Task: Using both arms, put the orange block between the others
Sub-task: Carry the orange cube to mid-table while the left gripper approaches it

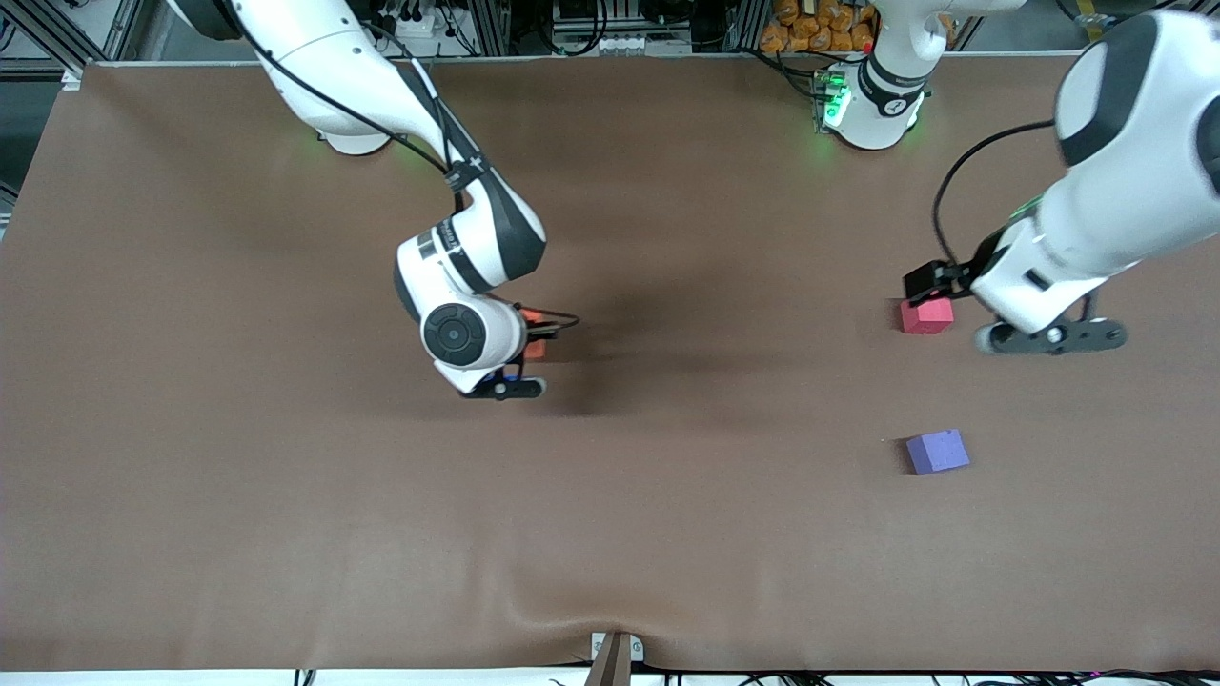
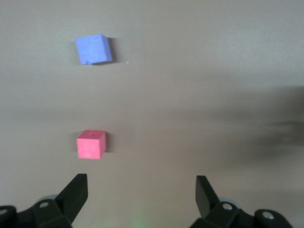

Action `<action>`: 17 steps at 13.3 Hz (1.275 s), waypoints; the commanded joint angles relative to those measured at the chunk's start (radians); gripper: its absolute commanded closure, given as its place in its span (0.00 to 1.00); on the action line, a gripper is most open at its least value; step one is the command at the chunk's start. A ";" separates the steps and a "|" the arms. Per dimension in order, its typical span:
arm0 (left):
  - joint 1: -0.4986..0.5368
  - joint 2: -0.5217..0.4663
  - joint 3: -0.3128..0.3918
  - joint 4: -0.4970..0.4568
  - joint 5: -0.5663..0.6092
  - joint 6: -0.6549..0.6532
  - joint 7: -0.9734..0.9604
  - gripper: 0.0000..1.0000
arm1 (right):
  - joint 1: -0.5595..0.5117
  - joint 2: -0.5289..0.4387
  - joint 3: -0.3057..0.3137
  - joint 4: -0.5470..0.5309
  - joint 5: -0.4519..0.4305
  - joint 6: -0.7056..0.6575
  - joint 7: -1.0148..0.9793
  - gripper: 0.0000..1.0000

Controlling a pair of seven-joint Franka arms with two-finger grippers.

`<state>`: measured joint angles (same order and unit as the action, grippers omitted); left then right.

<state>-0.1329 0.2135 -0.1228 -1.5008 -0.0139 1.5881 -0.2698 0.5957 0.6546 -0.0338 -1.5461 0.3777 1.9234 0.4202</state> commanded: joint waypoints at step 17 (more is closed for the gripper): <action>-0.237 0.159 0.003 0.060 0.066 0.243 -0.101 0.00 | -0.074 -0.116 -0.015 0.004 0.045 -0.055 -0.093 0.00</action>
<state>-0.3215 0.3227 -0.1248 -1.4651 0.0287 1.7808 -0.3381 0.5571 0.6462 -0.0582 -1.5201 0.4617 1.9379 0.3606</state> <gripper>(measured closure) 0.000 0.000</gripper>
